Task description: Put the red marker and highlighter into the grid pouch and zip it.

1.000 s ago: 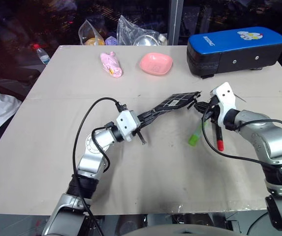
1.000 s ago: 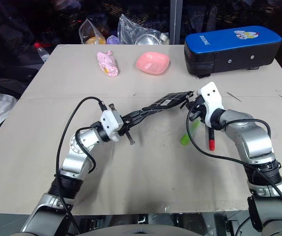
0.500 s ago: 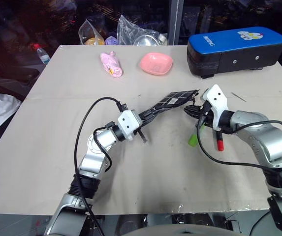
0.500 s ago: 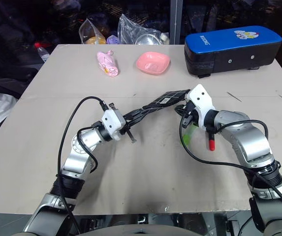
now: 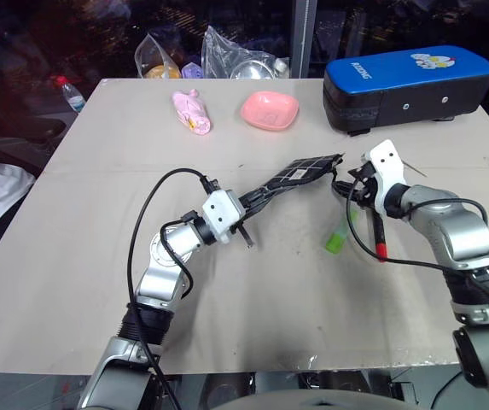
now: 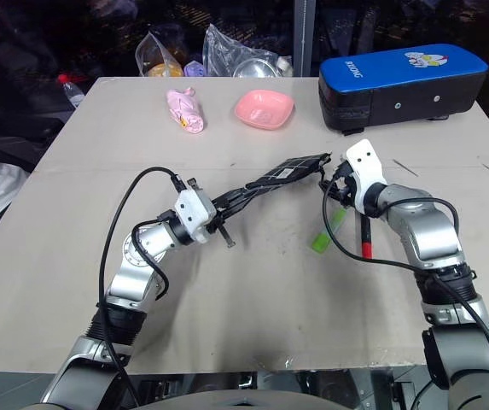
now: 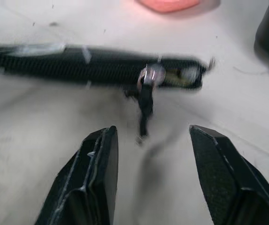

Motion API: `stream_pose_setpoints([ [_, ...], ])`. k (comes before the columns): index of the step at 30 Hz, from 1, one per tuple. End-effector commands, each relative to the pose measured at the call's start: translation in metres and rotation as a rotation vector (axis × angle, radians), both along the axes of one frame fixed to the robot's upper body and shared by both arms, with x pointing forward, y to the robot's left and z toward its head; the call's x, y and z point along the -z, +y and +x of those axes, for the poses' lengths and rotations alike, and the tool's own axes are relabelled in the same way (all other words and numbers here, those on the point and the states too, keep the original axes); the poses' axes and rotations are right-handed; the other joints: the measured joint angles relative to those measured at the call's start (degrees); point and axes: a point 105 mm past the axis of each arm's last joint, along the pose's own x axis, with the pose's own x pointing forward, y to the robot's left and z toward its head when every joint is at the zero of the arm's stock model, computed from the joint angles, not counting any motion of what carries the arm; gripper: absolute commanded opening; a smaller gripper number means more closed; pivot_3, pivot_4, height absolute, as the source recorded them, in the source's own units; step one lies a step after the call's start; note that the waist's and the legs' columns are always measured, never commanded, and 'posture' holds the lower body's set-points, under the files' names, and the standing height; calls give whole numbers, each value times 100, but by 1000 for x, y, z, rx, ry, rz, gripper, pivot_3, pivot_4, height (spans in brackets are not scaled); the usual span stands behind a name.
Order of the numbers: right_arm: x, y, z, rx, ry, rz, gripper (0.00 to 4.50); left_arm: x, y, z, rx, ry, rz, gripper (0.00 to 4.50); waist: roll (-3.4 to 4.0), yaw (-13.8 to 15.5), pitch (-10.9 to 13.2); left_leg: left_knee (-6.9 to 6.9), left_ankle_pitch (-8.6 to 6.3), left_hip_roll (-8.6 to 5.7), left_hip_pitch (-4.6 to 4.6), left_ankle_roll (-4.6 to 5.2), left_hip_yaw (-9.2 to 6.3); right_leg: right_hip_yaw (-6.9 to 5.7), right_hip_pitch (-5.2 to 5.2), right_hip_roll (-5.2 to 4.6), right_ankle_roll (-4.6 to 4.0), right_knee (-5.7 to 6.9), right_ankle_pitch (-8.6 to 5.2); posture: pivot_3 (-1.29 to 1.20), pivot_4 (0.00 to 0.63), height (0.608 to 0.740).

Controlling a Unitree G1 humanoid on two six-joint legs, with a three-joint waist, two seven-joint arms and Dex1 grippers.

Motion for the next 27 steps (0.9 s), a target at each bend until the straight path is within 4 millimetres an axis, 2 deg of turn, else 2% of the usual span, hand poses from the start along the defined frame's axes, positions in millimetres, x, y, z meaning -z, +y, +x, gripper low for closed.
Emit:
stream_pose_setpoints([
  [1,-18,5,8,-15,-47,60,2447,-13,-2,-4,21,-43,-24,0,0,1,0,0,0,0,-1,0,0,0,0,0,0,-1,0,0,150,738],
  [10,-16,12,18,-29,-37,73,2447,-14,-2,-4,24,-47,-23,0,1,1,2,-2,0,0,-1,0,0,-2,-1,-4,0,-1,0,0,150,738],
  [12,-15,13,18,-34,-33,68,1633,-14,-2,-4,22,-47,-23,0,2,0,2,-2,0,0,-1,0,1,-1,-1,-5,0,-1,0,0,150,738],
  [15,-14,11,19,-29,-37,60,169,-14,-2,-5,21,-48,-23,0,2,0,2,-2,0,0,-1,0,1,-2,-1,-12,0,0,0,0,150,738],
  [16,-15,11,19,-29,-40,60,33,-14,-2,-5,21,-48,-23,0,2,0,2,-2,0,0,-1,0,1,-2,-1,-13,0,0,0,0,150,738],
  [23,-17,14,11,-87,-83,-45,33,-13,-3,-4,23,-53,-15,0,4,-1,4,-3,0,0,-2,0,1,-3,-2,-18,0,-1,0,0,150,738],
  [27,-23,27,-2,-175,-108,-101,33,-11,-4,-3,17,-54,-8,0,4,-1,5,-4,0,0,-2,0,0,-4,-2,-20,0,-1,0,0,150,738],
])
